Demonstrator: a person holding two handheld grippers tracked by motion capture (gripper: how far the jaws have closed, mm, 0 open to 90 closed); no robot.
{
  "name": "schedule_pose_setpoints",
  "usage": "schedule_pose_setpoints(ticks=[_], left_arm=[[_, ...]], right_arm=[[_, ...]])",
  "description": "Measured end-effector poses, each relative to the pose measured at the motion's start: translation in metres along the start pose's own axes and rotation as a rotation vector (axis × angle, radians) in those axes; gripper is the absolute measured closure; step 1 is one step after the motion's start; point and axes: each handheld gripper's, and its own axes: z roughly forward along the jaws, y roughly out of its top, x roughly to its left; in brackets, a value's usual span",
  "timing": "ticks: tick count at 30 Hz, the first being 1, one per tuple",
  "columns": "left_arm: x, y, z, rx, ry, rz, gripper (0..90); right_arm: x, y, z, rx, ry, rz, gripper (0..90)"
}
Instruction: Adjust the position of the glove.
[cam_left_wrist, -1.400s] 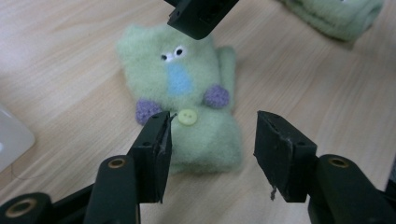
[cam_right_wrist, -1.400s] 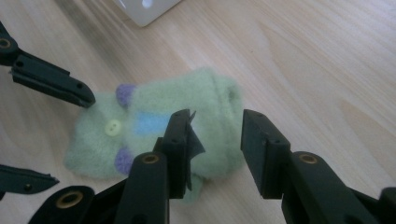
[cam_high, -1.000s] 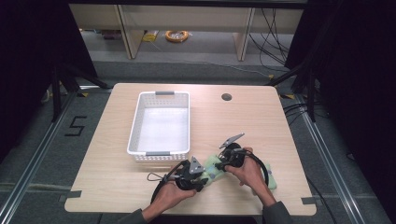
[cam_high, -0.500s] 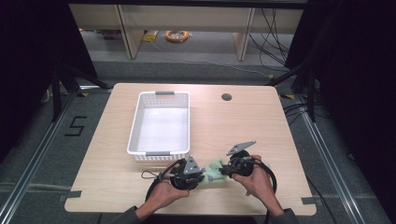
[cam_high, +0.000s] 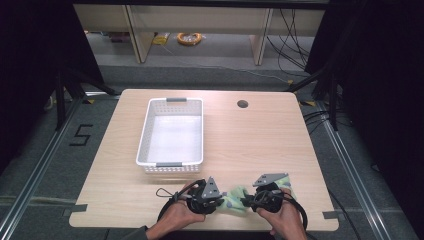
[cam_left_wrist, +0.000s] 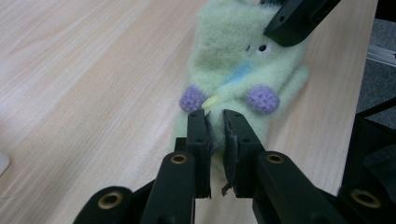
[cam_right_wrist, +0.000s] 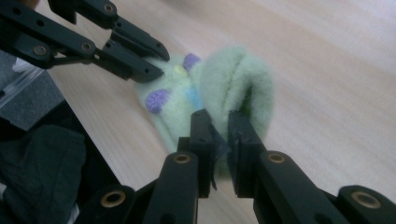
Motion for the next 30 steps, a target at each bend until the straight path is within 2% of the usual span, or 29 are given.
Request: schedule_pose_setpoints(ticks=[1,2,4,6,8,9,11,12,14,16,17,18,19,20,21,22,23,24,26,27,28,29,30], left_arm=[[0.002,0.001,-0.001,0.006,0.002,0.030,81.1],[0.002,0.000,0.000,0.005,0.003,0.023,81.0],[0.002,0.000,0.000,0.009,-0.003,0.022,80.9],[0.001,-0.001,0.002,0.012,0.012,0.010,80.6],[0.001,-0.001,0.002,0.010,0.013,0.019,80.4],[0.002,-0.001,0.003,0.010,0.025,0.019,80.1],[0.001,-0.001,0.002,0.006,0.022,0.012,79.6],[0.001,-0.001,0.003,-0.007,0.026,0.018,79.6],[0.001,-0.002,0.004,-0.002,0.027,0.003,78.9],[0.001,-0.002,0.004,-0.011,0.014,-0.007,76.8],[0.002,-0.003,0.003,-0.007,0.006,-0.006,74.4],[0.002,-0.003,0.003,-0.007,0.006,-0.006,72.7],[0.002,-0.003,0.003,-0.009,-0.004,-0.027,72.7],[0.003,-0.003,0.001,0.001,0.000,-0.008,68.2],[0.003,-0.003,0.001,0.001,0.000,-0.008,66.7],[0.003,-0.003,0.001,0.000,0.002,-0.025,66.7],[0.004,-0.003,0.000,-0.001,0.009,-0.034,58.8],[0.004,-0.003,0.000,-0.017,0.003,-0.054,58.8],[0.005,-0.001,-0.005,-0.022,0.005,-0.042,56.9],[0.006,0.001,-0.009,-0.035,0.008,-0.055,52.4],[0.006,0.001,-0.009,-0.035,0.008,-0.055,48.4],[0.006,0.002,-0.011,-0.043,0.006,-0.078,48.4],[0.006,0.002,-0.012,-0.049,0.004,-0.100,47.4]], right_arm=[[0.000,0.000,0.000,0.000,0.000,0.000,82.2],[0.000,0.000,0.000,0.027,-0.009,-0.002,81.9],[-0.001,-0.002,0.003,0.031,-0.011,-0.006,80.9],[0.000,-0.004,0.006,0.031,-0.021,-0.008,79.3],[0.002,-0.006,0.006,0.059,-0.027,-0.004,77.2],[0.003,-0.008,0.008,0.047,-0.025,0.007,76.2],[0.004,-0.009,0.007,0.047,-0.018,0.017,73.8],[0.004,-0.009,0.007,0.047,-0.018,0.017,73.8],[0.002,-0.009,0.005,0.057,-0.019,0.009,72.2],[0.002,-0.009,0.005,0.053,-0.015,0.021,68.5],[0.001,-0.009,0.002,0.046,-0.013,0.011,64.3],[0.001,-0.009,0.002,0.046,-0.013,0.011,64.3],[0.001,-0.009,0.000,0.025,-0.013,0.018,63.3],[0.000,-0.008,-0.007,0.011,-0.017,0.016,59.5],[0.000,-0.008,-0.007,0.011,-0.017,0.016,59.5],[-0.001,-0.007,-0.011,-0.007,-0.019,0.015,58.8],[-0.004,-0.006,-0.021,-0.024,-0.033,0.014,57.4],[-0.004,-0.006,-0.021,-0.024,-0.033,0.014,57.4],[-0.009,-0.005,-0.033,-0.038,-0.060,0.007,57.4],[-0.016,-0.005,-0.045,-0.068,-0.096,0.009,57.4],[-0.020,-0.006,-0.051,-0.073,-0.133,-0.009,57.4],[-0.020,-0.006,-0.051,-0.073,-0.133,-0.009,57.4],[-0.025,-0.007,-0.058,-0.059,-0.171,-0.014,57.2]])
